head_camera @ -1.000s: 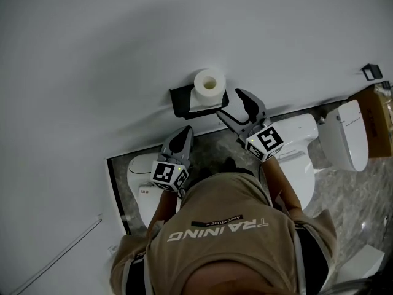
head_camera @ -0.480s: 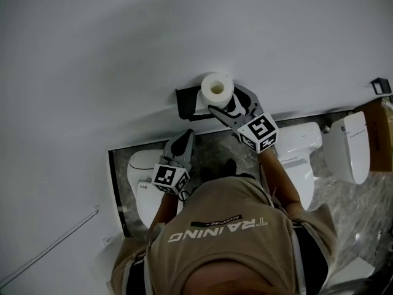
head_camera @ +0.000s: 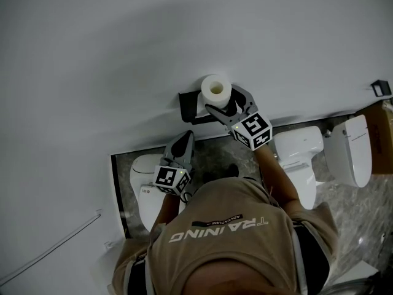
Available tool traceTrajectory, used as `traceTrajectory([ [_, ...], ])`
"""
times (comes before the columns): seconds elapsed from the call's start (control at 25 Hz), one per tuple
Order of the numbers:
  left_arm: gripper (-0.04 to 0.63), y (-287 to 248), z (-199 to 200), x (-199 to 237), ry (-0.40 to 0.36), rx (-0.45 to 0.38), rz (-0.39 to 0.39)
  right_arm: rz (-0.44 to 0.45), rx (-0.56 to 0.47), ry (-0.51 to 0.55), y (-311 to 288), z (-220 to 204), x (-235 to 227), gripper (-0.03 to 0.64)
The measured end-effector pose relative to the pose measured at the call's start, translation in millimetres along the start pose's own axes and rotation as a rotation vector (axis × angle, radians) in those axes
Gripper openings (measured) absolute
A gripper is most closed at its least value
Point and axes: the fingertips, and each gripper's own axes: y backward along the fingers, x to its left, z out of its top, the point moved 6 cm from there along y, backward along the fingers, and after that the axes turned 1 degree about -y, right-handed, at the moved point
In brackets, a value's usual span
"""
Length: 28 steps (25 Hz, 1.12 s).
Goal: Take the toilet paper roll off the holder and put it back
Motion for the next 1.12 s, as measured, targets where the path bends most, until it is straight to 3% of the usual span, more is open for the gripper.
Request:
traceTrajectory([
  [0.36, -0.002, 25, -9, 7, 0.009, 0.019, 0.006, -0.03, -0.071, -0.006, 15, 10, 9, 0.322],
  [0.84, -0.002, 21, -18, -3, -0.004, 0.042, -0.162, -0.122, -0.106, 0.047, 63, 18, 41, 0.322],
  [1.12, -0.002, 35, -21, -30, -0.014, 0.034, -0.157, -0.09, -0.128, 0.074, 98, 16, 63, 0.322],
])
